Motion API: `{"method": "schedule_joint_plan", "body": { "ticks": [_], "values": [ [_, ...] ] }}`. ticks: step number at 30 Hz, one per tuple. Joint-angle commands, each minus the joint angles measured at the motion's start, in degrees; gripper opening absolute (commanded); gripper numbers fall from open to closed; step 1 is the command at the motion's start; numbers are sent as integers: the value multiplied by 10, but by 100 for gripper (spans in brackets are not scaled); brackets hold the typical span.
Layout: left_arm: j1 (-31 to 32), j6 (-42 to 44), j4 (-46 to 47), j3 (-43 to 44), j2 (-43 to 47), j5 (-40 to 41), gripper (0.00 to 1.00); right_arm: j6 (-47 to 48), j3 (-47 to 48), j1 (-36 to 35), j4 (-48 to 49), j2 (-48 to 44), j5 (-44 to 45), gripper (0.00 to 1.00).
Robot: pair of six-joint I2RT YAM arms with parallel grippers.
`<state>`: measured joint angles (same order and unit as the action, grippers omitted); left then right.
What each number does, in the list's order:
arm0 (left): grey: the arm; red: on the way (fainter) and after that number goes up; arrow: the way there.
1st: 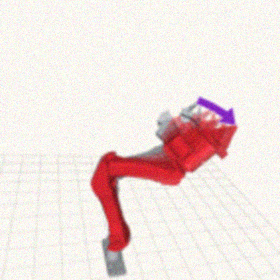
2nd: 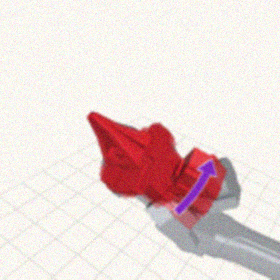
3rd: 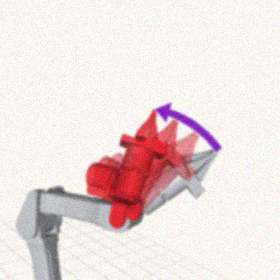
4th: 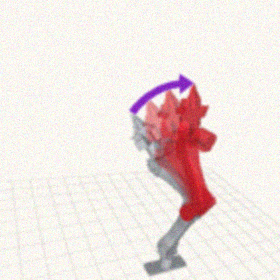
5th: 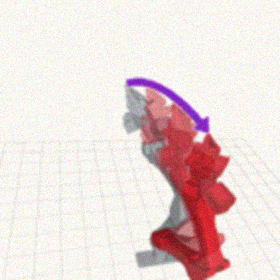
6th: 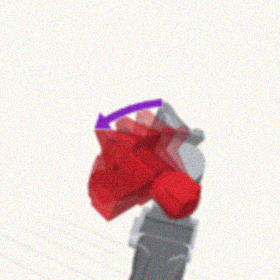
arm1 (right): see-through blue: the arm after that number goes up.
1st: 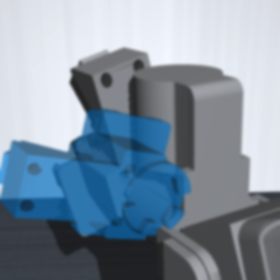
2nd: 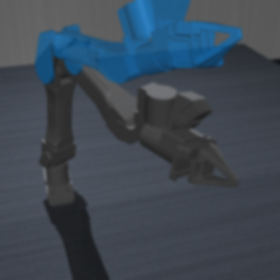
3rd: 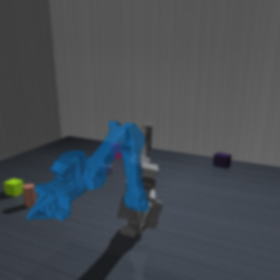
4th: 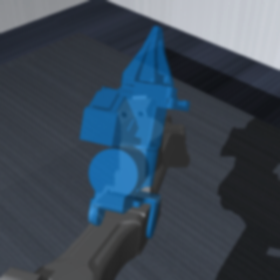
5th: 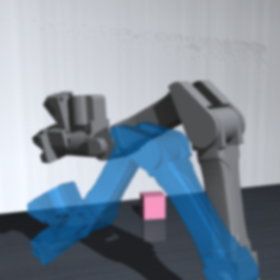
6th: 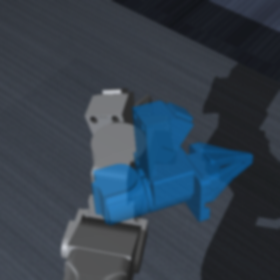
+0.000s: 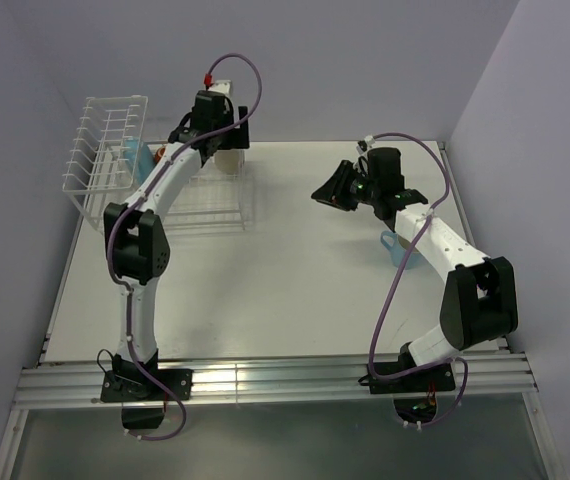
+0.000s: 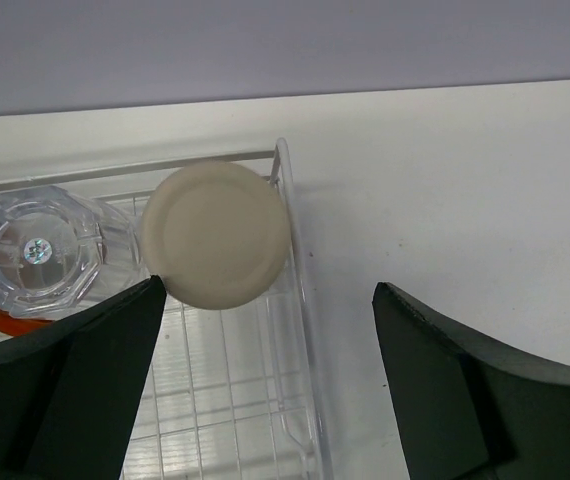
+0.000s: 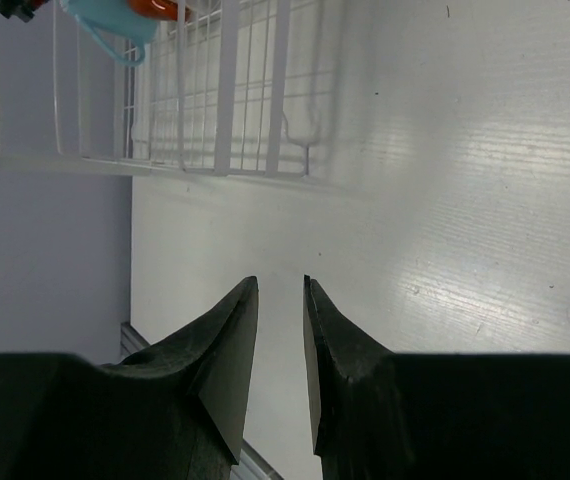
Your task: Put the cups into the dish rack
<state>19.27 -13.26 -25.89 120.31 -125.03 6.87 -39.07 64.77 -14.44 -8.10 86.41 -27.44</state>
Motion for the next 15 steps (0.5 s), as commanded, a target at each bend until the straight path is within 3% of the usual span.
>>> {"method": "schedule_joint_plan", "body": {
  "ticks": [1,8,15],
  "values": [
    [0,-7,22,6,53,-6,92,12,18,-6,2,-18,9,33],
    [-1,-6,5,1,80,10,91,13,19,-10,-2,-23,16,33],
    [-1,-30,-36,-13,194,22,92,31,19,-21,-36,-55,65,33]
  ]
}}
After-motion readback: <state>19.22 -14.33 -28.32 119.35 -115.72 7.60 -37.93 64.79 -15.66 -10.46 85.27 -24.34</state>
